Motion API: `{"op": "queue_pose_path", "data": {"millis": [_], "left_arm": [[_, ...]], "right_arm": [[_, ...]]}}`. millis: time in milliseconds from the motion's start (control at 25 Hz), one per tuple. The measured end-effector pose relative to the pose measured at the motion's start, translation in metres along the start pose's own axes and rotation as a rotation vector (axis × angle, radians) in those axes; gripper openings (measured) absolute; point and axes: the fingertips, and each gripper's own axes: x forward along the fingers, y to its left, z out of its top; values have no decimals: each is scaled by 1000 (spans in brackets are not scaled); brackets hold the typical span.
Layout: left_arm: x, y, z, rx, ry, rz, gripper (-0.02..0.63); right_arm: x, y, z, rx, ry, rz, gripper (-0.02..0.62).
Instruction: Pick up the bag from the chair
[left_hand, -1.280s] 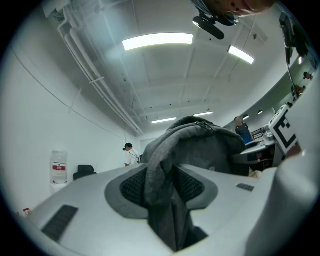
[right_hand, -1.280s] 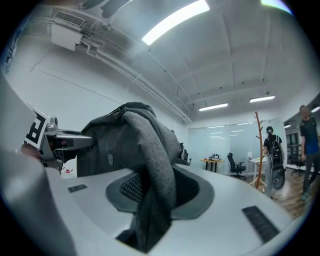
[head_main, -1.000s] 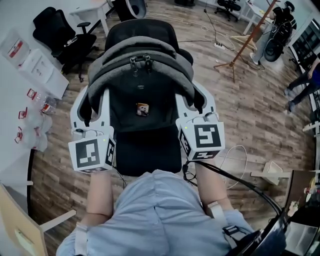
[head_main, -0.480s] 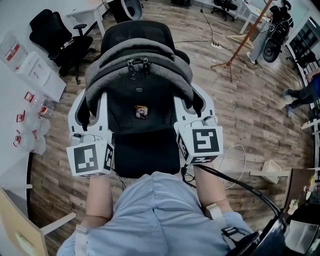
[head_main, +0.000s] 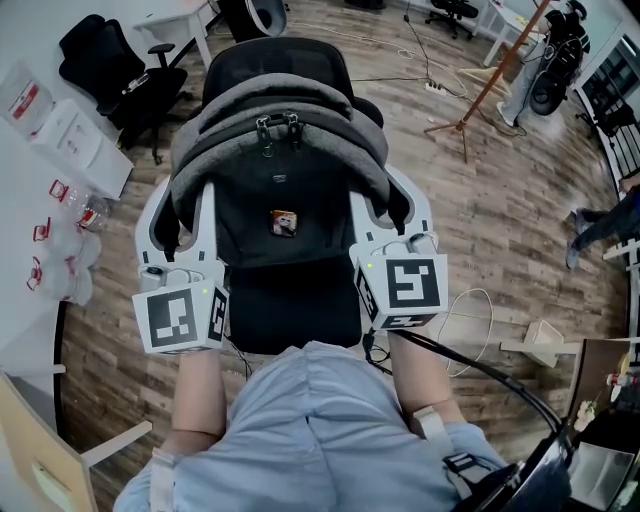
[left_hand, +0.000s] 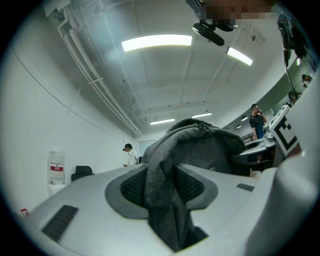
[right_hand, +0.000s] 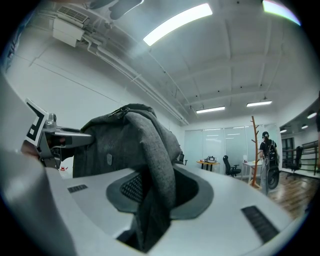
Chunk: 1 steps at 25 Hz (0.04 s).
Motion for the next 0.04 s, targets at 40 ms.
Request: {"op": "queue_pose_path", "data": {"millis": [40], "left_arm": [[1, 0, 0, 0, 0, 0, 153]], "right_arm": [[1, 0, 0, 0, 0, 0, 103]]}}
